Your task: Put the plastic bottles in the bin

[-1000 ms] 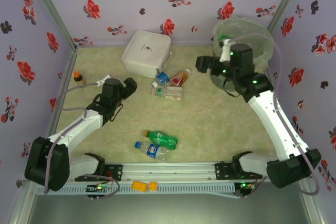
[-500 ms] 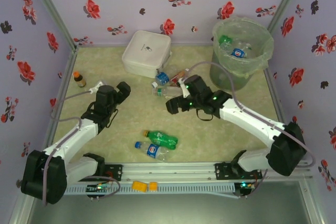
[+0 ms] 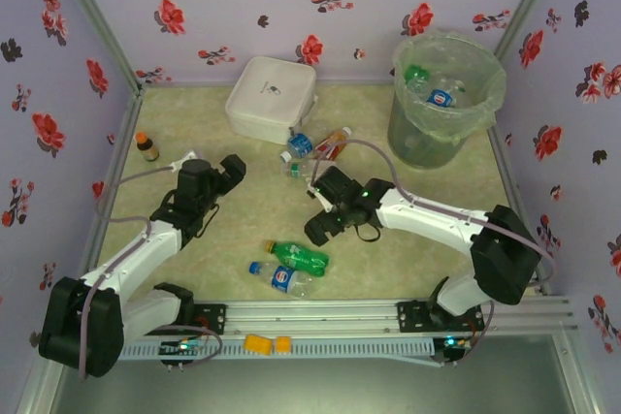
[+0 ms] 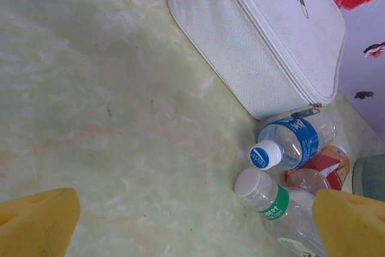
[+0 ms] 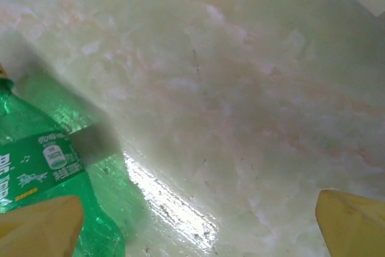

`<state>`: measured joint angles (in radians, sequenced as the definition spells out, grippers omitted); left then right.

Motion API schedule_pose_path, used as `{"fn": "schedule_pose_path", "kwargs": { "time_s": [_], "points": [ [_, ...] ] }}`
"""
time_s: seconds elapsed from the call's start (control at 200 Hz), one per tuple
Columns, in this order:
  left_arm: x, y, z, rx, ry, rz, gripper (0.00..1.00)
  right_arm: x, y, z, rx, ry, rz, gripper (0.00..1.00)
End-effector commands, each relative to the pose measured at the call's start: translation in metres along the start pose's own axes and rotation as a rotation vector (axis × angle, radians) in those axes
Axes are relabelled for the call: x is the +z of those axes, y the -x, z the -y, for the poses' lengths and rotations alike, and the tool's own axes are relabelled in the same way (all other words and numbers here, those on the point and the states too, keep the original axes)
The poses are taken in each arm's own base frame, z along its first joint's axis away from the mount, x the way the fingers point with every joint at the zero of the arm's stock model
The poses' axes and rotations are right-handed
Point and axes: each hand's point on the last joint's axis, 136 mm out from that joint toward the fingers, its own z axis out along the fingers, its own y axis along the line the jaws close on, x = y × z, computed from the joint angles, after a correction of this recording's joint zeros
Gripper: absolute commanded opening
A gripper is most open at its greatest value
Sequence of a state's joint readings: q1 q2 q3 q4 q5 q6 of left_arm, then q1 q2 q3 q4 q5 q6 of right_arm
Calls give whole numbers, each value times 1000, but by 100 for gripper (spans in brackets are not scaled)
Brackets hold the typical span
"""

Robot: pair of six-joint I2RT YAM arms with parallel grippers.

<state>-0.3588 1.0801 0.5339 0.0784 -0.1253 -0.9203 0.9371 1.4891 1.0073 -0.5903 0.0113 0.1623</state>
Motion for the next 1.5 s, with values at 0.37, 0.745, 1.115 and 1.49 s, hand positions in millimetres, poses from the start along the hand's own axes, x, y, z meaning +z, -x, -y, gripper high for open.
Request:
{"fn": "schedule_pose_path", "kwargs": {
  "time_s": [0.37, 0.745, 1.115, 1.49],
  "points": [
    [-4, -1, 6, 13, -20, -34, 100, 18, -8, -67, -205, 114, -64, 99],
    [-3, -6, 2, 12, -11, -46, 100, 31, -10, -66, -226, 66, -76, 100],
    [-5, -8, 0, 4, -12, -50, 100, -11, 22, -59, -254, 16, 71, 100],
    [-6, -8, 0, 4, -14, -55, 100, 22, 15, -92, -327, 164, -11, 100]
  ]
}}
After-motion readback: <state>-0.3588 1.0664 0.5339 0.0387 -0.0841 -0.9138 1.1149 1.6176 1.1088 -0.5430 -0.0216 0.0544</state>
